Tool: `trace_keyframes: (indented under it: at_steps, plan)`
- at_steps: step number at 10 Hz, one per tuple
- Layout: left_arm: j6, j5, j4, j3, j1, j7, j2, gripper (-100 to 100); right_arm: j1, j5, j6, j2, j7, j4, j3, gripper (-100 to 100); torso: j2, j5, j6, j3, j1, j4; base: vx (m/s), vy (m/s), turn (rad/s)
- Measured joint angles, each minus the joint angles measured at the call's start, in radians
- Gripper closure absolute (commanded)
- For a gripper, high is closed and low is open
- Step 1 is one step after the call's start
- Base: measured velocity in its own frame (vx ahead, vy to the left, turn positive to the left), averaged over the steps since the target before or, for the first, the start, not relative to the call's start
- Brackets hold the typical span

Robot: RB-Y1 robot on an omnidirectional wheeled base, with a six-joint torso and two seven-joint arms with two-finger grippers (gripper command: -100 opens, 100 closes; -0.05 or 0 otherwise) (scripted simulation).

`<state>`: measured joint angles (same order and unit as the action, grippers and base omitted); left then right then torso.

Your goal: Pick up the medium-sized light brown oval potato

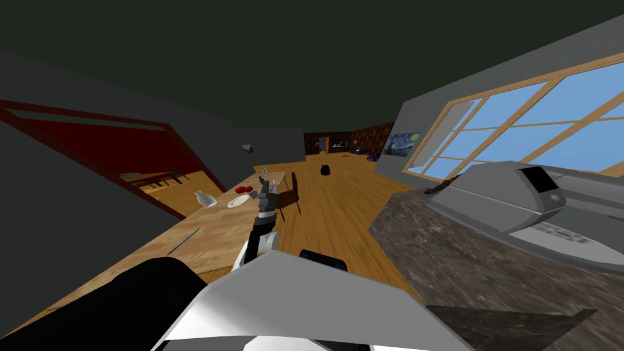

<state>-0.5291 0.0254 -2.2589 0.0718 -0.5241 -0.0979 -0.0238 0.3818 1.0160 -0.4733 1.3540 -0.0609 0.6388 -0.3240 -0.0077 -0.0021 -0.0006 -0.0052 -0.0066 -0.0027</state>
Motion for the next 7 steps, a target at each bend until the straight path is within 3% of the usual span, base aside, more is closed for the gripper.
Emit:
trace_keyframes:
  at_steps: [2,6,7]
  plan:
    - [0.0,0.0,0.0,0.0,-0.001,0.0,0.0,0,0.018,-0.001,-0.005,0.017,-0.022,0.029,0.022,100,-0.006,0.0,0.006,-0.003,0.003,-0.001,0.164,0.03,-0.263]
    - [0.0,0.0,0.0,0.0,0.0,0.0,0.0,0,0.026,-0.003,-0.035,0.025,-0.089,0.044,0.061,100,-0.002,0.001,0.005,-0.001,0.004,-0.001,0.093,0.021,-0.121]
    - [0.0,0.0,0.0,0.0,0.0,0.0,0.0,0,0.027,-0.003,-0.036,0.025,-0.093,0.045,0.063,0,0.001,0.001,0.003,0.0,0.003,0.0,0.008,0.003,0.008]
